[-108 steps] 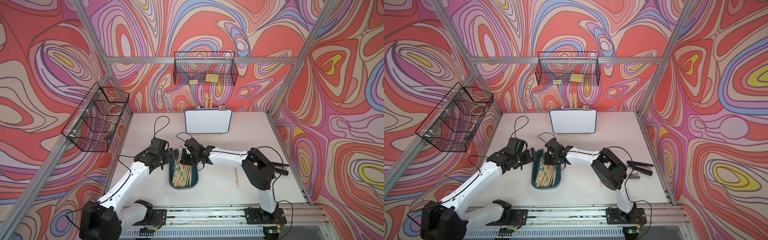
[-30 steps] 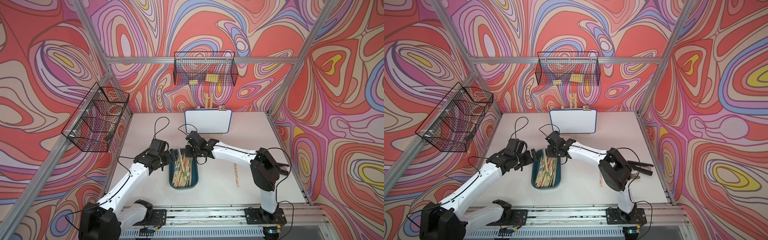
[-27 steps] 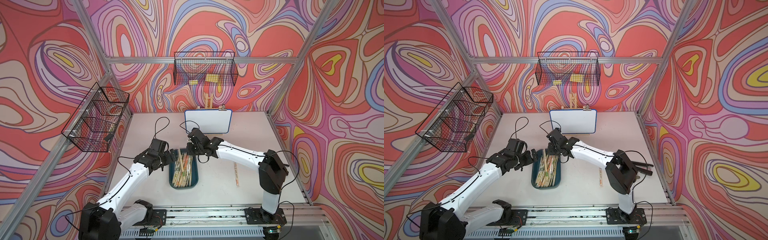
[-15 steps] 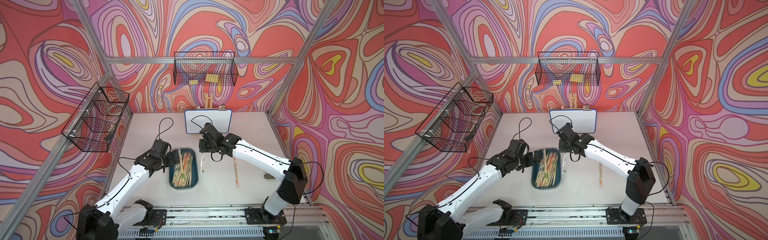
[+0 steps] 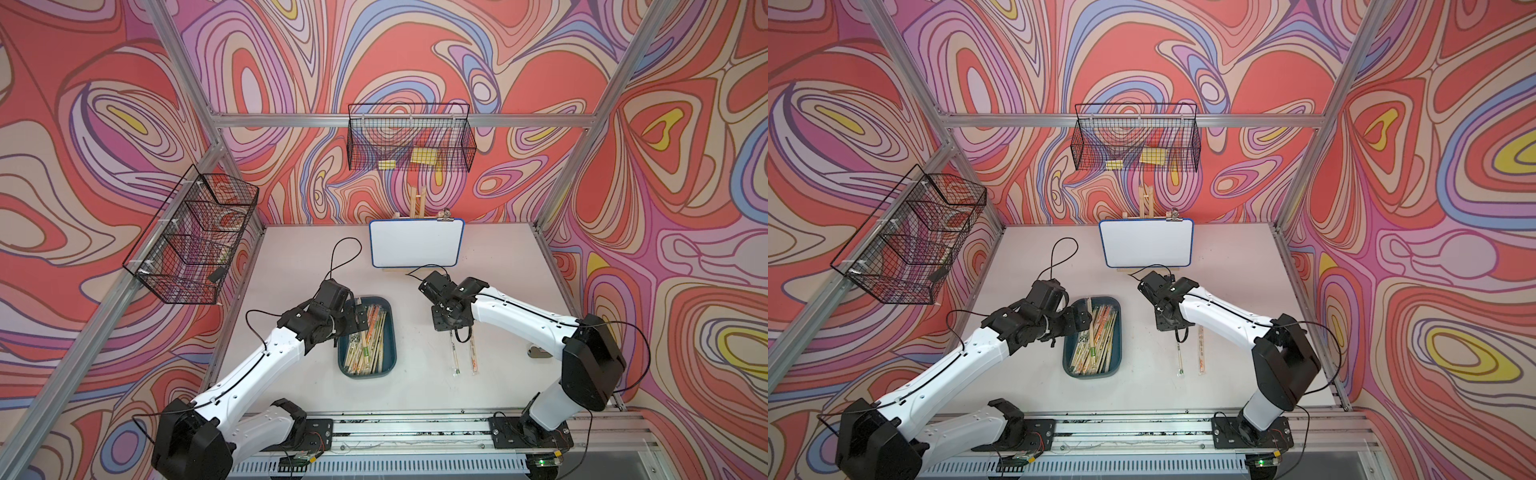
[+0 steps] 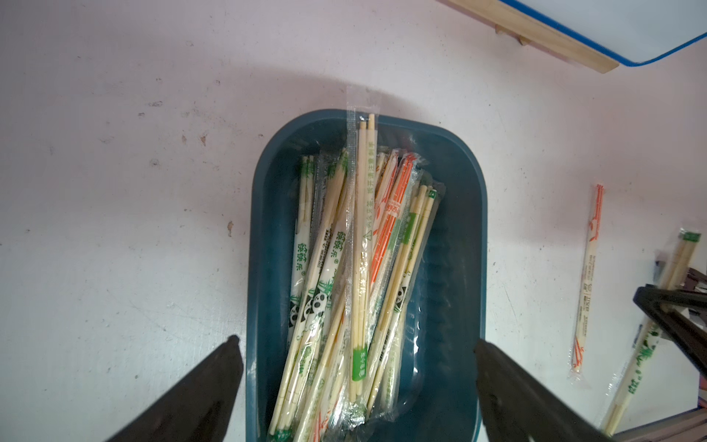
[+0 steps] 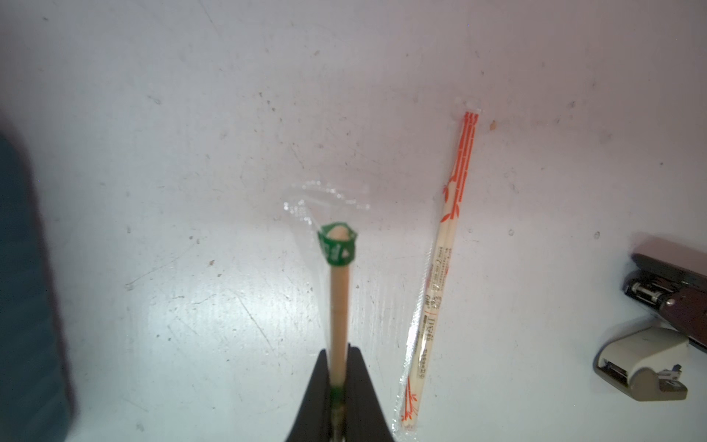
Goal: Take the paired disposable chopsticks out of the storage box
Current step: Place the paired disposable chopsticks at the center of the board.
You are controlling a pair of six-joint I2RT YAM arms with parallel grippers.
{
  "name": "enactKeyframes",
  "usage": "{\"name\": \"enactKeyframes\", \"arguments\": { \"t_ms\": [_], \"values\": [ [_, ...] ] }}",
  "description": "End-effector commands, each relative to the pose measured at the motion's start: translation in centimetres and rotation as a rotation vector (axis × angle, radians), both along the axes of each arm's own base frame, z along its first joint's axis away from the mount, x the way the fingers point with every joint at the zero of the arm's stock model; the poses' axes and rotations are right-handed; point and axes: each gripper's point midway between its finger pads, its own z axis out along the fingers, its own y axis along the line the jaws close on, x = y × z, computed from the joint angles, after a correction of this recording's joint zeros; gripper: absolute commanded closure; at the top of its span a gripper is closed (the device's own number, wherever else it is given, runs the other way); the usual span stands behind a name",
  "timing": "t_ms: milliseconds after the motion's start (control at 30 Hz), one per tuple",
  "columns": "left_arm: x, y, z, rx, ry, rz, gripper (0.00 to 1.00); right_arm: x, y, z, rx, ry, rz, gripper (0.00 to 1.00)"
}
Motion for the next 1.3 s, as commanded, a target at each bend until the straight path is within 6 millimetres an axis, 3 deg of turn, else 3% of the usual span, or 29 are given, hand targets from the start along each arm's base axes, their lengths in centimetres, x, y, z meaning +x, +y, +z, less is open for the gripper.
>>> {"name": "enactKeyframes", "arguments": {
  "t_ms": [0,433,867,1033,1267],
  "values": [
    [0.0,0.2,0.7,0.012,-0.006,0.012,0.00,0.4,-1.6,-0.6,-0.033,-0.008,-0.025,1.00],
    [0.0,0.4,0.4,0.028,-0.003,0.017,0.00,2.0,-3.5,-4.8,-0.083,0.036,-0.081,1.00],
    [0.0,0.4,0.0,0.028,0.004,0.021,0.00,2.6,-5.0,-5.9,-0.119,0.039,-0.110,1.00],
    [0.0,0.5,0.1,0.030,0.000,0.023,0.00,2.5,-5.6,-7.2,-0.153,0.064,-0.117,0.92],
    [-0.1,0.6,-0.1,0.032,0.002,0.024,0.00,2.8,-5.4,-6.4,-0.136,0.049,-0.117,0.71]
  ]
}}
